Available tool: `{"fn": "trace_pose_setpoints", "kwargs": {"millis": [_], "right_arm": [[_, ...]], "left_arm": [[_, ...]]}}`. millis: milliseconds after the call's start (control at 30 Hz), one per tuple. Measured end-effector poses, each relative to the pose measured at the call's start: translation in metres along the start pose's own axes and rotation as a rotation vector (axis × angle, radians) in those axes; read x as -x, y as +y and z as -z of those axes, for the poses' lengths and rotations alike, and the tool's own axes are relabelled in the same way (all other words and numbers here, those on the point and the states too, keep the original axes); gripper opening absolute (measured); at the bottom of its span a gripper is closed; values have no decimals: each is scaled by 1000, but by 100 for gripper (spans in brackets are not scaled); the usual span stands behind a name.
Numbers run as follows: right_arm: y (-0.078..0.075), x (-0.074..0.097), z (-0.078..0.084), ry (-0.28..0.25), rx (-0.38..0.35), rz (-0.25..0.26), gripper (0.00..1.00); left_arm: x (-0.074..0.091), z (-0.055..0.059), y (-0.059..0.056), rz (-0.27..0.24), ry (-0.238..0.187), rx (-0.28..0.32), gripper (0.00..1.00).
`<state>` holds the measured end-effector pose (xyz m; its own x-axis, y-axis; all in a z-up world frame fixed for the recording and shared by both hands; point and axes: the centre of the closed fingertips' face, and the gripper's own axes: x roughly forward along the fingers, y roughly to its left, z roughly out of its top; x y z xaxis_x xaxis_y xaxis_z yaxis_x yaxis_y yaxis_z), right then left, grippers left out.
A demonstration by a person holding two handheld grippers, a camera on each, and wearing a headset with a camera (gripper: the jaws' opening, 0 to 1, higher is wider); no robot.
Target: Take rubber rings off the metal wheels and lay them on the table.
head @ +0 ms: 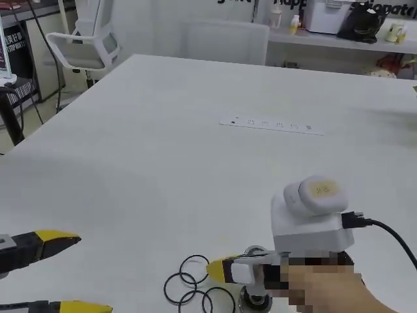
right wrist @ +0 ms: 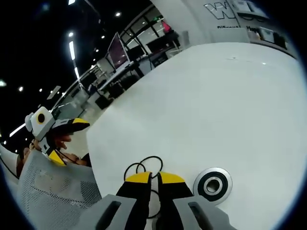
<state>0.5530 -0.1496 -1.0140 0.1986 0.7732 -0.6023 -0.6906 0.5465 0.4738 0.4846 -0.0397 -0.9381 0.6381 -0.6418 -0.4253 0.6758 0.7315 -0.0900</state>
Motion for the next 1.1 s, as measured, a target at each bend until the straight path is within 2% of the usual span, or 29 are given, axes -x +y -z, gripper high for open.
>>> {"fn": "trace_pose_setpoints", "kwargs": {"millis": [233, 400, 600, 700, 800, 933, 1100], "right_arm": [[-1, 3, -2, 8, 40, 18, 5], [1, 9, -9, -15, 68, 13, 9], [10, 15, -16, -17, 157, -14, 14], [16, 19, -18, -5, 191, -35, 17], [20, 25, -21, 2, 258, -42, 19], [27, 36, -21, 26, 302, -74, 26], [39, 54, -31, -17, 355, -118, 34]], "left_arm": [[-1, -2, -4, 2, -4, -4, 66], [-3, -2, -6, 14, -1, -8, 66], [-5, -2, -8, 25, -4, -13, 67], [-5, -1, -9, 31, 0, -13, 67], [-5, -1, -8, 36, -1, -13, 67], [-5, -3, -9, 36, -1, -14, 68], [-6, -5, -11, 39, -6, -16, 68]]}}
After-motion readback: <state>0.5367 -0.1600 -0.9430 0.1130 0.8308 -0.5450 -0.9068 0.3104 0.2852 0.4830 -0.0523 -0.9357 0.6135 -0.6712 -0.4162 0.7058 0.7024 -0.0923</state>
